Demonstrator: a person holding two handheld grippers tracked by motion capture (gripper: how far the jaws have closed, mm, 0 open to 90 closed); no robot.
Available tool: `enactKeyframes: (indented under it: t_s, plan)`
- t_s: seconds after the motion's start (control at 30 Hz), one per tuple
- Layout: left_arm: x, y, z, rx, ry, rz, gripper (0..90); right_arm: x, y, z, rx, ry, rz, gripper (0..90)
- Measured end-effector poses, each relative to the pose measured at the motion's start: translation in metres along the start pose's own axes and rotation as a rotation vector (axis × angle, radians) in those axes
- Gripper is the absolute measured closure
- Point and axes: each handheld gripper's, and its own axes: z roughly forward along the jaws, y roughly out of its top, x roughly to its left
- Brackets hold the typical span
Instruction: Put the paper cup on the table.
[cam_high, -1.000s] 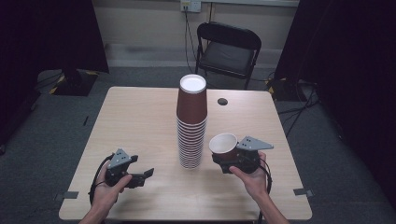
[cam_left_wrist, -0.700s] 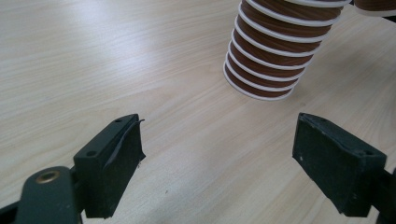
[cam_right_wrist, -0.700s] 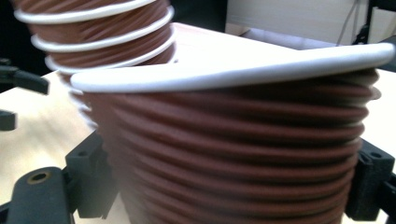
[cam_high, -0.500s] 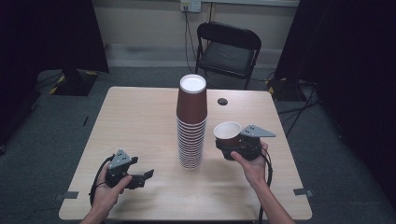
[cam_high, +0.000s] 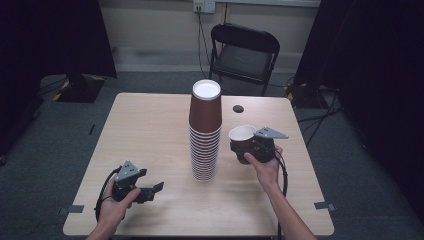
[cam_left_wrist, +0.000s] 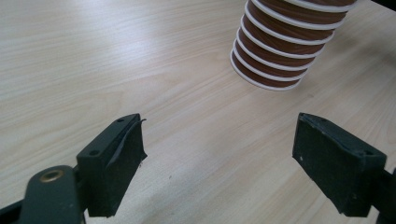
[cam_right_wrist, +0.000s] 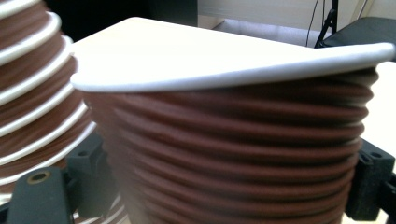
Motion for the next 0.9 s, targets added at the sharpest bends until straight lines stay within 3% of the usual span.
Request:
enactKeyframes:
  t_s: [0.33, 0.5, 0.6, 0.9]
  plan:
    - [0.0, -0.001, 0.0, 0.0, -0.005, -0.011, 16.5, -0.006, 0.0, 0.03, 0.02, -0.037, 0.007, 12.2]
    - [0.001, -0.001, 0.001, 0.001, -0.007, -0.004, 16.8, -0.007, -0.003, 0.043, 0.03, -0.059, -0.012, 12.1]
    - [0.001, -0.001, 0.001, 0.002, -0.01, -0.006, 17.1, -0.009, -0.003, 0.048, 0.033, -0.052, -0.012, 12.1]
    - [0.001, -0.002, 0.001, 0.002, -0.012, -0.013, 17.1, -0.01, -0.015, 0.06, -0.001, -0.062, 0.018, 12.0]
